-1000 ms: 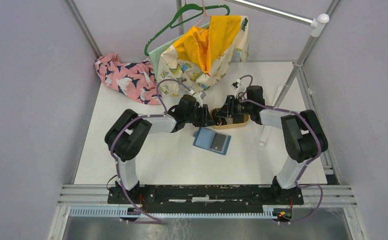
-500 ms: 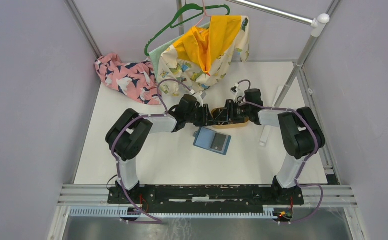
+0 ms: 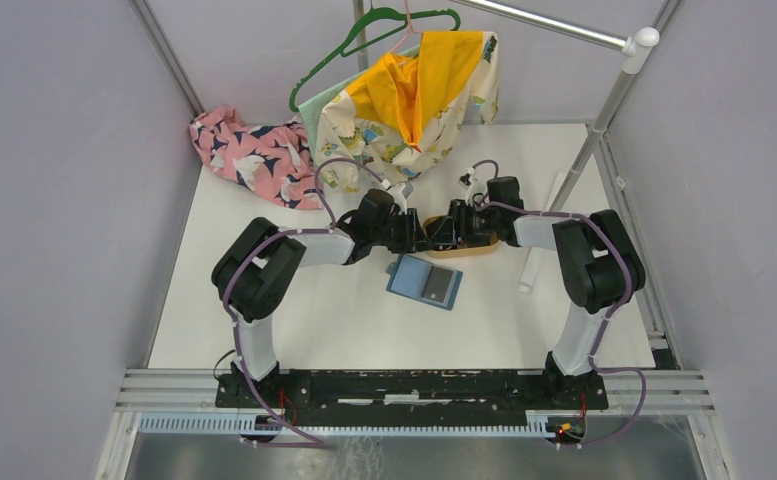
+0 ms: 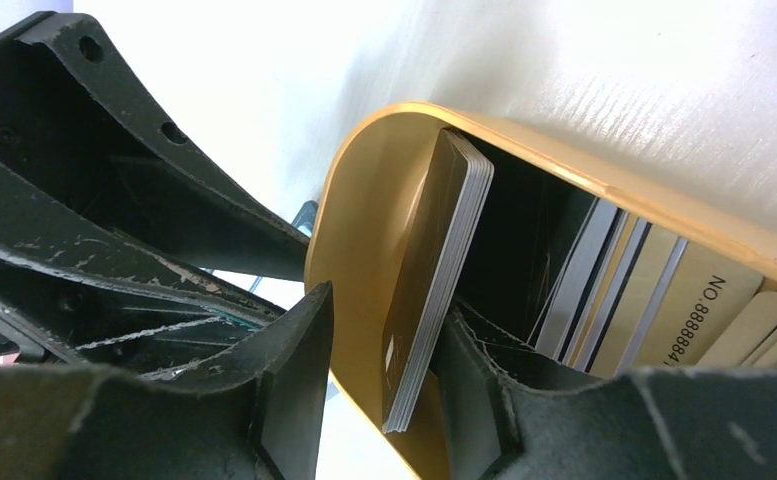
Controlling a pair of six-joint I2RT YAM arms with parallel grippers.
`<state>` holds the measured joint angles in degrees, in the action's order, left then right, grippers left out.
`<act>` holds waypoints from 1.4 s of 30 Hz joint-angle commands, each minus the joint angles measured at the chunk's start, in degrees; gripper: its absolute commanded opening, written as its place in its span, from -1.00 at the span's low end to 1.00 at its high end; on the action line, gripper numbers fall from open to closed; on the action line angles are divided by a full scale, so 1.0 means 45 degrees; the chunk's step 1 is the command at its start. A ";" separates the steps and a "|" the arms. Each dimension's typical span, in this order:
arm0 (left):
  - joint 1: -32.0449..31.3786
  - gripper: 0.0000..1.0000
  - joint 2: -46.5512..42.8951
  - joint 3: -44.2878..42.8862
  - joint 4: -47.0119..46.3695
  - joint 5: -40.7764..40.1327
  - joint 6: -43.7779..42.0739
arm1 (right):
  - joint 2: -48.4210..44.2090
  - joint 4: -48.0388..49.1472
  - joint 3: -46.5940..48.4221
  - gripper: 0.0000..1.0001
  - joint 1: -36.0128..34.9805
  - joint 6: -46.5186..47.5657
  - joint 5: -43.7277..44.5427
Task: Put the credit cards into the card holder
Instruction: Pick up the credit card from the storage box.
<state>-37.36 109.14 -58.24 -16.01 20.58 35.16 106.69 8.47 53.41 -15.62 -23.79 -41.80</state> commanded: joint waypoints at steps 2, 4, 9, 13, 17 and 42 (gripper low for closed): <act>-0.0105 -0.19 -0.0146 -0.0339 -0.0588 0.0442 0.0196 | -0.0095 0.0505 0.0222 -0.08 0.0238 -0.0419 -0.0991; -0.0101 -0.19 -0.0174 -0.0340 -0.0565 0.0445 0.0176 | -0.0153 0.0520 0.0221 -0.09 0.0346 -0.0473 -0.1075; -0.0093 -0.18 -0.0289 -0.0320 -0.0472 0.0361 0.0118 | -0.0152 0.0501 0.0202 -0.10 0.0595 -0.0590 -0.1287; -0.0083 -0.17 -0.0327 -0.0306 -0.0449 0.0368 0.0107 | -0.0065 0.0441 0.0212 -0.11 0.0746 -0.0579 -0.1353; -0.0080 -0.16 -0.0413 -0.0266 -0.0398 0.0324 0.0079 | -0.0167 0.0384 0.0222 -0.12 0.0946 -0.0590 -0.1452; -0.0081 -0.15 -0.1344 -0.0028 -0.0028 0.0126 -0.0088 | -0.0253 0.0325 -0.0188 -0.47 0.1841 -0.0530 -0.0703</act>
<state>-37.36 107.37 -58.22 -15.05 21.06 35.14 106.69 8.51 52.97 -7.97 -25.91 -46.15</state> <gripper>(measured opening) 0.421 0.281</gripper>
